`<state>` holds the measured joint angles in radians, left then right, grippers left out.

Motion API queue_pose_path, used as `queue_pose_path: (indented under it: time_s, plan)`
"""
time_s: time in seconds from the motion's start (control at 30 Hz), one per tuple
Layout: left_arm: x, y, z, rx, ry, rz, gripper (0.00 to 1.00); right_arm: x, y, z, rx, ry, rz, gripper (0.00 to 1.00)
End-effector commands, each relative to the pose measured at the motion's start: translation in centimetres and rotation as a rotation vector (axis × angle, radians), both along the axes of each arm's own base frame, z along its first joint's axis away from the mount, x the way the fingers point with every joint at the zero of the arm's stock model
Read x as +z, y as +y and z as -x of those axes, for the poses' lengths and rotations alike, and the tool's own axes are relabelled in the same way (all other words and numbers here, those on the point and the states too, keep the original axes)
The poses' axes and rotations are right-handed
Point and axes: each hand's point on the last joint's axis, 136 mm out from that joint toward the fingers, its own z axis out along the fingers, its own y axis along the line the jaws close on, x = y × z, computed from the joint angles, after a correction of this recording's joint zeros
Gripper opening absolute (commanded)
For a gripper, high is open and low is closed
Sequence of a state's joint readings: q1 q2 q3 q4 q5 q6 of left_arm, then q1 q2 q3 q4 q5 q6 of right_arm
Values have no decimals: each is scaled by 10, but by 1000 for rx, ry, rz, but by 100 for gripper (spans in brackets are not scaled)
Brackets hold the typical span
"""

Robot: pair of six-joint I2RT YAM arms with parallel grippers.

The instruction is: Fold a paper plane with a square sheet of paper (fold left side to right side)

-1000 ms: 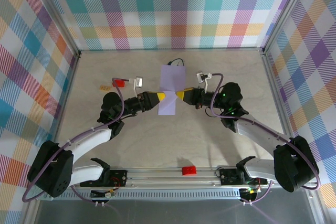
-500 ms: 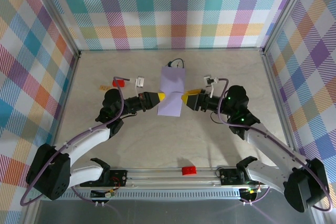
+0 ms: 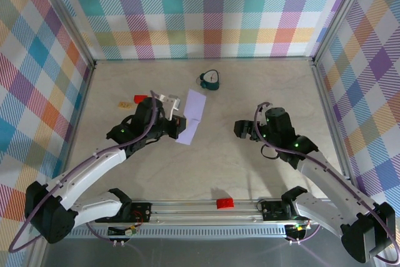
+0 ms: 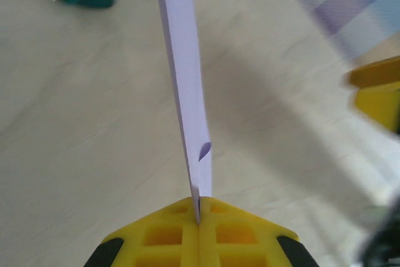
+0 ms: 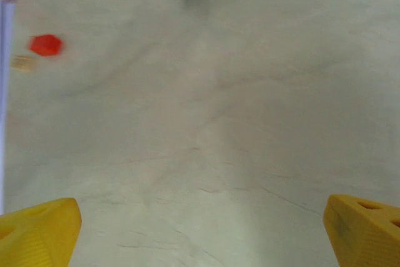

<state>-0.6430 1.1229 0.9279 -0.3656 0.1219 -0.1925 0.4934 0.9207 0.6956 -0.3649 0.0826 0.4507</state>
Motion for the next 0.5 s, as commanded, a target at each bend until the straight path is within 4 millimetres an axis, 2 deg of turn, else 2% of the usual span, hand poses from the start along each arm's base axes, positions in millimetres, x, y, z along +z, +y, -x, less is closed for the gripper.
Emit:
queue_pose_path:
  time_s: [0.0, 0.13, 0.23, 0.33, 0.47]
  plan:
    - [-40, 54, 3, 125, 22, -438, 0, -10, -30, 0, -99, 32, 144, 99]
    - [-46, 72, -3, 224, -34, -730, 0, -11, -34, -2, -114, 31, 158, 99]
    - [-50, 73, -4, 268, -60, -871, 0, -10, -35, -4, -119, 23, 152, 99]
    - [-60, 67, -4, 288, -68, -962, 0, -9, -37, -5, -128, 20, 149, 99]
    - [-82, 47, 1, 280, -43, -1014, 0, -7, -38, -5, -133, 17, 140, 99]
